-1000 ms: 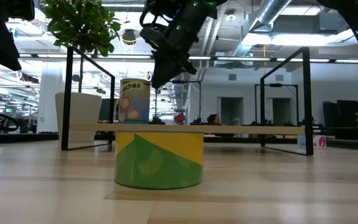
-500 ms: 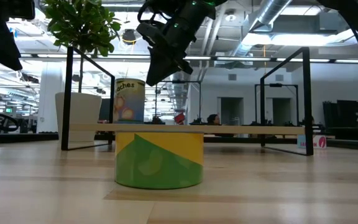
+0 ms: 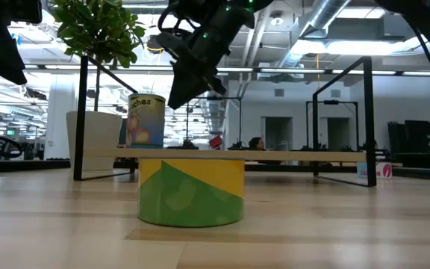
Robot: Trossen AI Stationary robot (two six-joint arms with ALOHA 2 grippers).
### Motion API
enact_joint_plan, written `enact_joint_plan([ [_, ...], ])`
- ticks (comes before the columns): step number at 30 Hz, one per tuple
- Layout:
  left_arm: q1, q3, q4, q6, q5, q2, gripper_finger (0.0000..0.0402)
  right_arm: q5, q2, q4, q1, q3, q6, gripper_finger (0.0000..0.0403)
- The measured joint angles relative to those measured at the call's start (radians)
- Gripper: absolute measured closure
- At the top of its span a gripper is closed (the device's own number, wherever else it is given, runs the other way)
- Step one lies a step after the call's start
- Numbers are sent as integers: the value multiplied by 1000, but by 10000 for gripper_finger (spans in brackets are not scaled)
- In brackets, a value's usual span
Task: Pick and place cans onto a shelf
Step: Put the canned peaches on the shelf
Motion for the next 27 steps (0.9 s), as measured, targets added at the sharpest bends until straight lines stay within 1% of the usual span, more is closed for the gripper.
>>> enact_joint_plan([
  [4, 0, 0, 0, 5, 0, 0, 274, -5, 0, 28, 0, 0, 0, 337],
  [6, 0, 0, 0, 5, 0, 0, 274, -35, 0, 25, 0, 0, 2, 337],
  [8, 0, 0, 0, 5, 0, 0, 274, -77, 0, 26, 6, 0, 3, 337],
  [12, 0, 0, 0, 5, 0, 0, 274, -203, 0, 42, 29, -1, -4, 337],
  [13, 0, 0, -1, 5, 0, 0, 274, -218, 0, 59, 37, -1, -6, 337],
  [15, 0, 0, -3, 6, 0, 0, 274, -221, 0, 98, 52, -1, -17, 337],
  [18, 0, 0, -3, 17, 0, 0, 274, -180, 0, 134, 67, -1, -26, 337],
  [21, 0, 0, -3, 17, 0, 0, 274, -165, 0, 142, 61, -1, -27, 337],
  [27, 0, 0, -3, 17, 0, 0, 274, -177, 0, 141, 59, -1, -33, 337],
])
